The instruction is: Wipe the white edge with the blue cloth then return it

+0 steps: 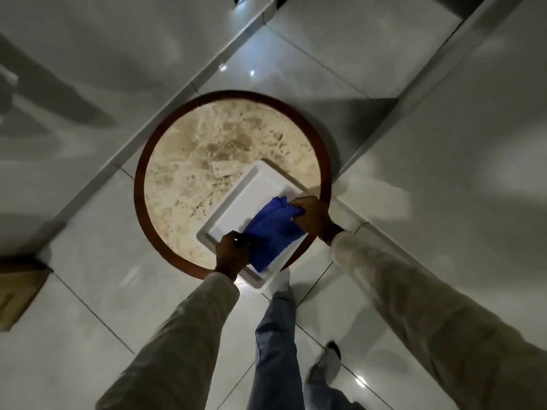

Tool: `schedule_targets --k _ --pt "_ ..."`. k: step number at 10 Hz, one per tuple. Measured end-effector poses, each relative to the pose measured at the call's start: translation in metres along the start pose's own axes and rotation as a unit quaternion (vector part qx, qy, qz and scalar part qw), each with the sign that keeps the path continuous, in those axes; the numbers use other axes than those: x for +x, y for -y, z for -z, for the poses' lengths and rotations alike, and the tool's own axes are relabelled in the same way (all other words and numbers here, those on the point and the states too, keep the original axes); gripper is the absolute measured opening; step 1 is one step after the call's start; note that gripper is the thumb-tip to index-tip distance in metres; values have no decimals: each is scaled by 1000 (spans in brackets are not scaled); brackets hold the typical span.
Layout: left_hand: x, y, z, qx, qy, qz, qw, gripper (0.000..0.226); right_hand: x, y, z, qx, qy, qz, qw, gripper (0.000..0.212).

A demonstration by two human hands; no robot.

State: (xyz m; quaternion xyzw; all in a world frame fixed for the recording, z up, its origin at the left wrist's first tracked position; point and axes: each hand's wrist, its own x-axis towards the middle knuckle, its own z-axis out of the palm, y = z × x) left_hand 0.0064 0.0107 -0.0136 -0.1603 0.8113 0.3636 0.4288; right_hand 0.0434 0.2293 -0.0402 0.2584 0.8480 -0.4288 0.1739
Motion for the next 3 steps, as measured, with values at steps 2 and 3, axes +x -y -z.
schedule_targets --k 2,3 --pt "15 1 4 54 -32 25 998 40 15 0 -7 42 -23 -72 996 36" --pt "0 -23 -6 109 -119 -36 986 43 -2 4 26 108 -165 -75 977 24"
